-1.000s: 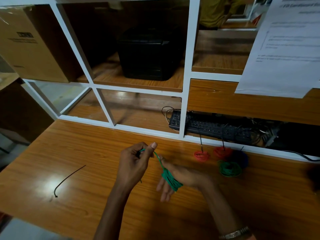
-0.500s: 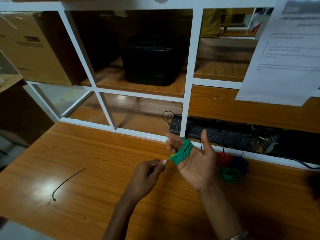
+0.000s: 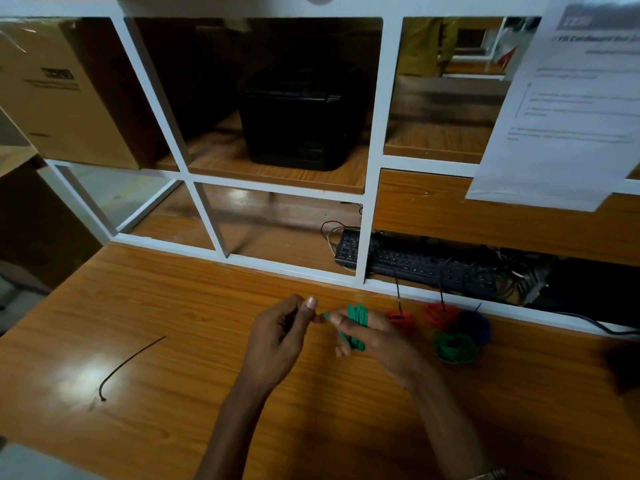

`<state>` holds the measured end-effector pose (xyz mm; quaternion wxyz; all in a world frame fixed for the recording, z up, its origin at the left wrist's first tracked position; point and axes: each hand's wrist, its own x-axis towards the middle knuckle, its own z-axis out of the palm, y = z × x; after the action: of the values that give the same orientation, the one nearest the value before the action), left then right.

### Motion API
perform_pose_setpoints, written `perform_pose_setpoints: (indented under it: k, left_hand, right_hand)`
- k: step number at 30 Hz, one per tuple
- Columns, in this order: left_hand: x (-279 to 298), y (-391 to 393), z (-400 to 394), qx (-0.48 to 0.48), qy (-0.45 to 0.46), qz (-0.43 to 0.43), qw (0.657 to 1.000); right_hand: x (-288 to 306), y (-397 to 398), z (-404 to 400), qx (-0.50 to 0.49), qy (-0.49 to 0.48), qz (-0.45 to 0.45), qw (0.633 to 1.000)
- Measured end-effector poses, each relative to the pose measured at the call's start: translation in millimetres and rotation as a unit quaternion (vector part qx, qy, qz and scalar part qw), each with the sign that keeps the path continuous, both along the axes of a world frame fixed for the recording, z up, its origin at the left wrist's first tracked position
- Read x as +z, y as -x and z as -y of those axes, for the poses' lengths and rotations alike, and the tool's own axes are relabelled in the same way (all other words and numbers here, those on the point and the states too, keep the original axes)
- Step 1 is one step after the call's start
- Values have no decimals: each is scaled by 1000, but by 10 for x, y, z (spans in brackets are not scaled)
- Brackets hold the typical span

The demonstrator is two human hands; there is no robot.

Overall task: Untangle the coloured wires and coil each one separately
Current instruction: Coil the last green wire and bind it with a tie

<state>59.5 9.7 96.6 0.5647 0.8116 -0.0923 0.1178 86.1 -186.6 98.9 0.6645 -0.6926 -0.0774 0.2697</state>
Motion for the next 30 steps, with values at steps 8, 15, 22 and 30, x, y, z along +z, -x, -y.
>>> perform_pose_setpoints:
  k: [8,15,22,30]
  left_hand:
    - [-167,-24,-100,12,-40,-4,999]
    - [-307,-23,-173,-29,-32,-47,998]
    - [-226,-78,-193,96,-35,59,993]
    - [-338,-66,-80,44,-29,-20,998]
  right_hand:
    - [-10,-6,-115,37,-73,35,996]
    - [25,5,-64,98,-103,-3,990]
    - [0,66,-73,247,-59,-60,965]
    - [66,-61,-92,77,-427,-120,893]
